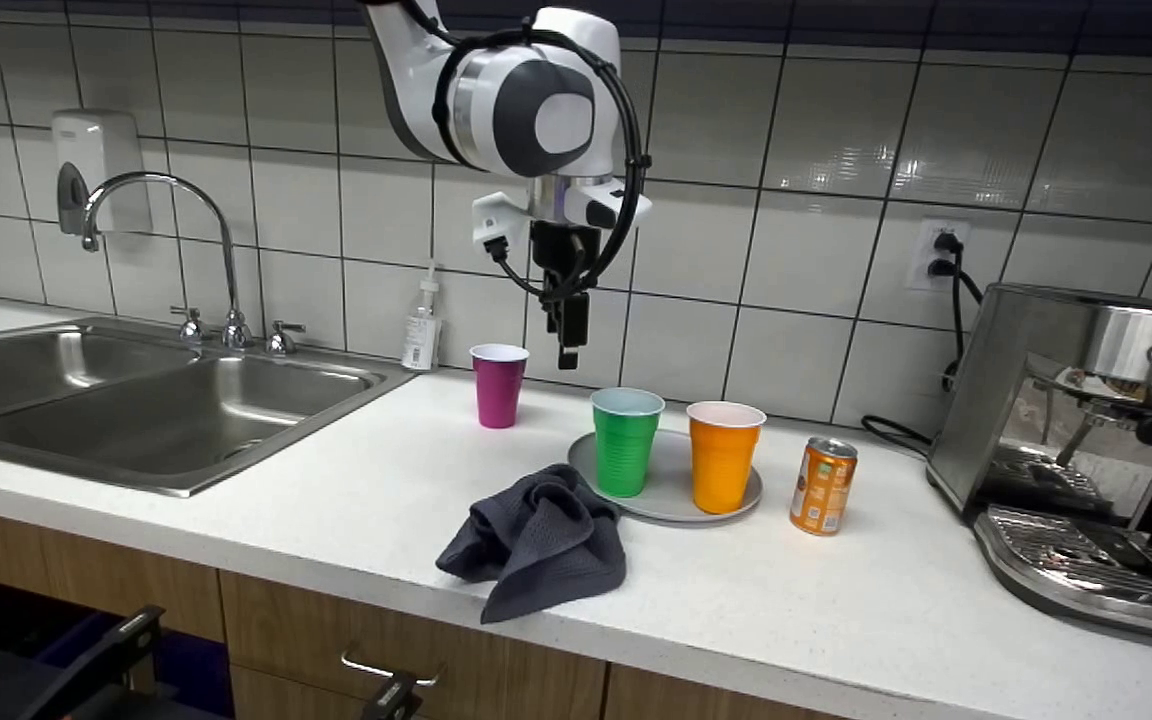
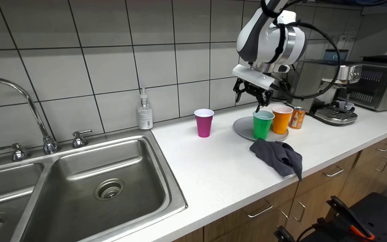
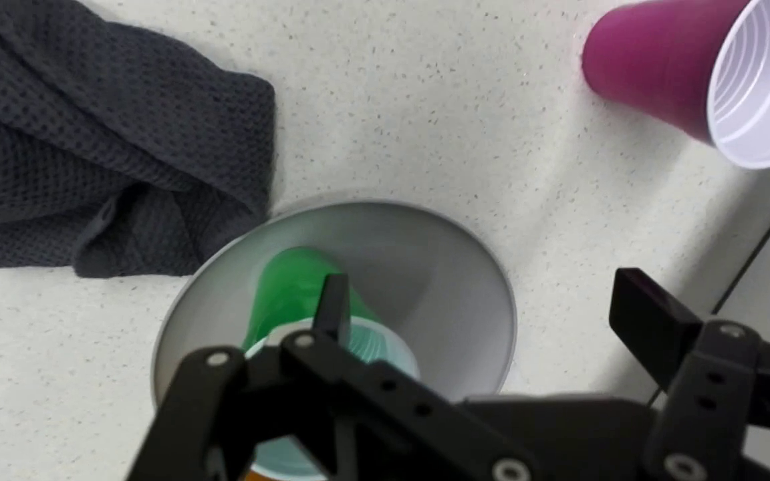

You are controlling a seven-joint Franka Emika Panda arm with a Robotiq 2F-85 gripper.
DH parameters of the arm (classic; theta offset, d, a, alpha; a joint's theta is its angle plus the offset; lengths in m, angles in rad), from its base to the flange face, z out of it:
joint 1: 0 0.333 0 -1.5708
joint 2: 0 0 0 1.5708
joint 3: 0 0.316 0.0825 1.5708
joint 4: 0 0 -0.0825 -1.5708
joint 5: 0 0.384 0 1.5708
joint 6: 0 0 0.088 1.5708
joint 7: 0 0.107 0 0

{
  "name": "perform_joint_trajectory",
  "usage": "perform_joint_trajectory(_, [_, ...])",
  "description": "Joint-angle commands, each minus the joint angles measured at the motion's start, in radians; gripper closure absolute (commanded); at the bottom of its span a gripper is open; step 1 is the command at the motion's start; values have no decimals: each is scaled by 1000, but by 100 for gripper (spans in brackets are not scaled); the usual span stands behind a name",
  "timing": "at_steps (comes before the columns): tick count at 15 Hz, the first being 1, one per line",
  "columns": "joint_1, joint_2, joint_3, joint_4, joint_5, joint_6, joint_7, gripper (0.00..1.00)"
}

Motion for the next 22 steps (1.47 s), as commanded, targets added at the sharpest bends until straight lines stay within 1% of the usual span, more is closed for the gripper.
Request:
perform_joint_trajectory(1, [16,-32,27,-4,-22,-38,-34,0])
perform_joint_trajectory(6, [50,-12,51,14,-41,-48,-34,0])
perform_joint_trajectory(12, [80,16,52,40,-71,-53,-5,0])
perform_joint_trajectory(15, [84,-1,57,35,-67,-67,-21,0])
perform_joint_trajectory(16, [78,13,55,18,-54,-22,-23,0])
perform_joint_trajectory(22, [82,12,57,24,-54,-28,-23,0])
